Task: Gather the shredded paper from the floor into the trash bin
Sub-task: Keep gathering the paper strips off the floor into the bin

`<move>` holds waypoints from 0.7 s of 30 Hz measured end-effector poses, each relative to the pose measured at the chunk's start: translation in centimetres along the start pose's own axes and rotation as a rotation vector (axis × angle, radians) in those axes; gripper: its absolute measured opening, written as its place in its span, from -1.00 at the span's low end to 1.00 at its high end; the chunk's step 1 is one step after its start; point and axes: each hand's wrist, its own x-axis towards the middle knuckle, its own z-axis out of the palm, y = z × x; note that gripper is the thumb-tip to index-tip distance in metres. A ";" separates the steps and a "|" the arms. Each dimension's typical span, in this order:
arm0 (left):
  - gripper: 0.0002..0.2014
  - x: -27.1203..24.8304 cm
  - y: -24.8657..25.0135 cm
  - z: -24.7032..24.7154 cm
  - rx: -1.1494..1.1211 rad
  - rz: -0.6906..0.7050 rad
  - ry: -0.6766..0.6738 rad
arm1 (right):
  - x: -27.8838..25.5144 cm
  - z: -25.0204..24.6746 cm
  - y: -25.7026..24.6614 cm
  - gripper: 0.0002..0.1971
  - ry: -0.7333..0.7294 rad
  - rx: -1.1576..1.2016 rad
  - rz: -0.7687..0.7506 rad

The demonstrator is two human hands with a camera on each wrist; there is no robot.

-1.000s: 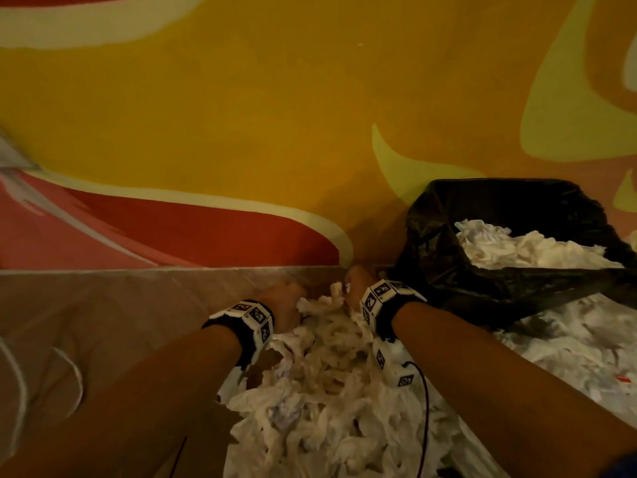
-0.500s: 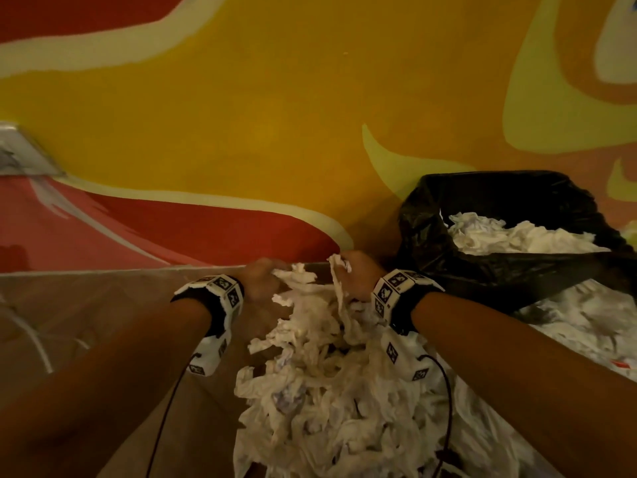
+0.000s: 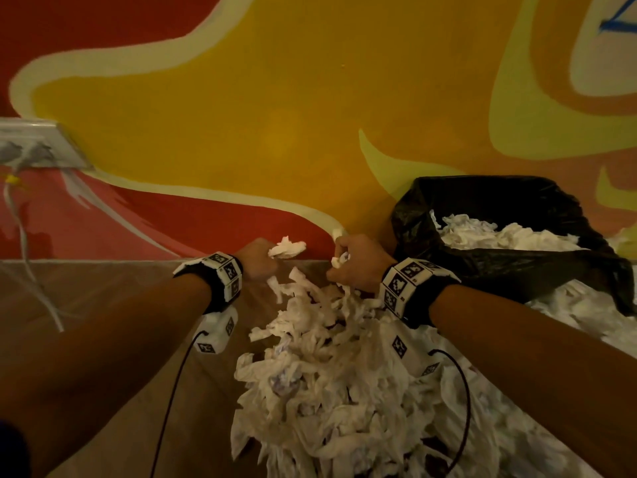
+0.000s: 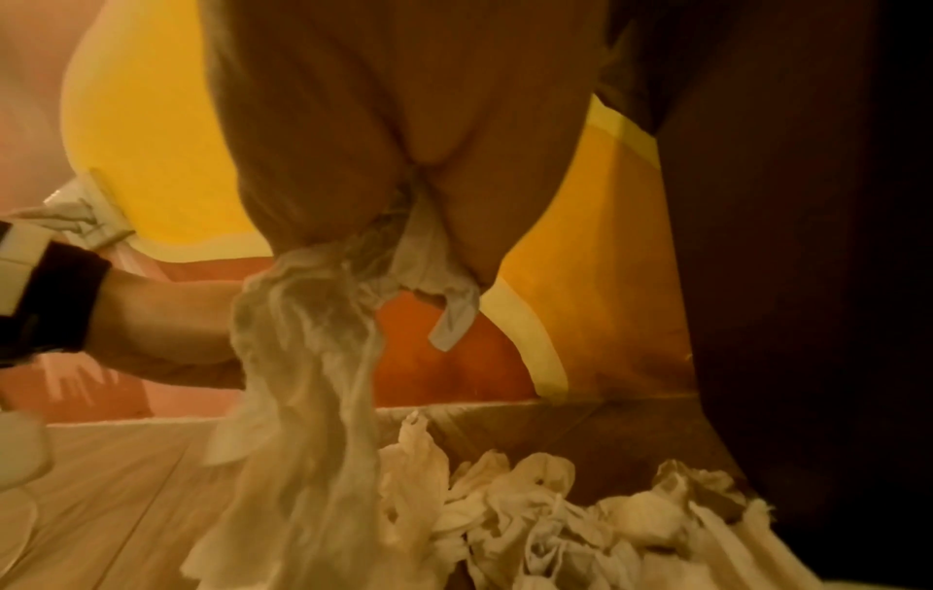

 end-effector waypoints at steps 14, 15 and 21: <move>-0.29 -2.7 1.4 6.2 0.428 0.219 -0.267 | -3.0 -1.2 0.3 -0.90 0.032 -0.095 -0.137; -0.25 -2.7 1.5 6.8 0.518 0.247 -0.279 | -3.1 -1.4 0.4 -0.87 0.014 -0.136 -0.139; -0.48 -2.7 2.2 6.9 0.773 0.310 -0.283 | -3.9 -2.5 0.7 -0.80 0.047 -0.198 -0.143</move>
